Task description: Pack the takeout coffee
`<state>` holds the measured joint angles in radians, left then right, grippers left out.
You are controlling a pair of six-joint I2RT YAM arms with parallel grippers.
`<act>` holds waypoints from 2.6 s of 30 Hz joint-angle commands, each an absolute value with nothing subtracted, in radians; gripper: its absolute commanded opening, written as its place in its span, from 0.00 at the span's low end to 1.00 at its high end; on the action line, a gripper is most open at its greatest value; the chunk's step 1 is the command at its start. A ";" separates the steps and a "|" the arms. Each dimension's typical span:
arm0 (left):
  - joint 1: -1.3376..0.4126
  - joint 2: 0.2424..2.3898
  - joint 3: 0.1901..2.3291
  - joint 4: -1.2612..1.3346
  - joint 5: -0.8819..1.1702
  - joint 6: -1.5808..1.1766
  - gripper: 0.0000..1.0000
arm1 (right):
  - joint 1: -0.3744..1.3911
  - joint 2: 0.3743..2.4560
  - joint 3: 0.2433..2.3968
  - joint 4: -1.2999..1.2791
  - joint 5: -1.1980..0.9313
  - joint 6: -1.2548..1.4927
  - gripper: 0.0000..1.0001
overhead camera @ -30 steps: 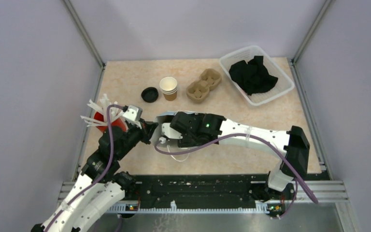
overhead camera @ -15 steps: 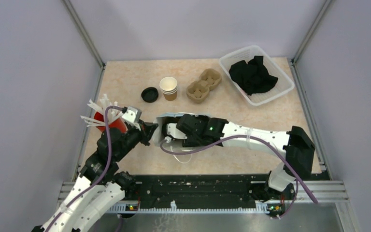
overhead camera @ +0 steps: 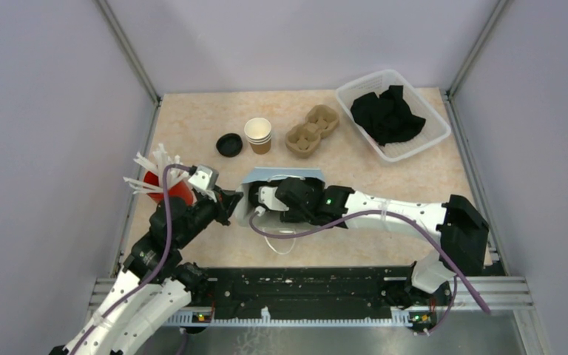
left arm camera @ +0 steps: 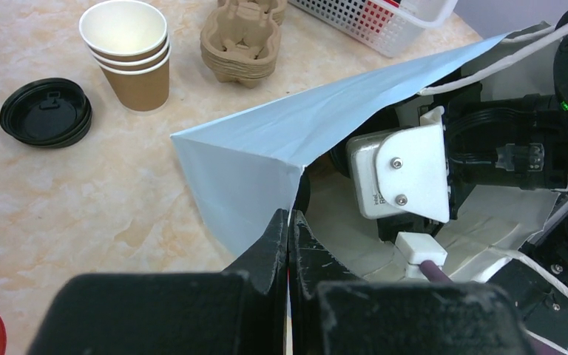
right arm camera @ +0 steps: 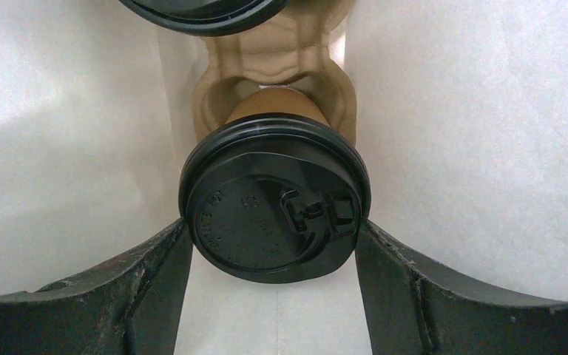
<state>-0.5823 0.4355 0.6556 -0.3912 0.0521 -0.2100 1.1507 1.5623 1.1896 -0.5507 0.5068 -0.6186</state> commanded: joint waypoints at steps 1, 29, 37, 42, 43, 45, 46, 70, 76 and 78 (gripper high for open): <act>-0.585 0.423 0.656 -0.371 0.059 -0.194 0.00 | 1.124 1.505 1.187 -0.495 0.552 -0.613 0.48; -0.585 0.466 0.749 -0.394 0.082 -0.201 0.00 | 1.067 1.453 1.172 -0.476 0.423 -0.602 0.50; -0.584 0.464 0.757 -0.402 0.084 -0.192 0.00 | 1.045 1.466 1.173 -0.449 0.343 -0.547 0.48; -0.584 0.466 0.741 -0.411 0.071 -0.183 0.00 | 1.045 1.464 1.187 -0.413 0.326 -0.515 0.48; -0.584 0.466 0.739 -0.410 0.069 -0.181 0.00 | 1.045 1.463 1.191 -0.405 0.322 -0.510 0.47; -0.584 0.462 0.732 -0.405 0.071 -0.180 0.00 | 1.045 1.458 1.182 -0.373 0.332 -0.494 0.47; -0.584 0.460 0.727 -0.403 0.074 -0.179 0.00 | 1.045 1.454 1.171 -0.353 0.342 -0.492 0.47; -0.585 0.477 0.740 -0.434 0.087 -0.175 0.00 | 1.039 1.463 1.053 -0.403 0.477 -0.465 0.46; -0.584 0.507 0.768 -0.453 0.078 -0.186 0.00 | 1.039 1.512 1.058 -0.446 0.440 -0.508 0.48; -0.584 0.511 0.769 -0.453 0.082 -0.193 0.00 | 1.038 1.521 1.055 -0.434 0.442 -0.519 0.48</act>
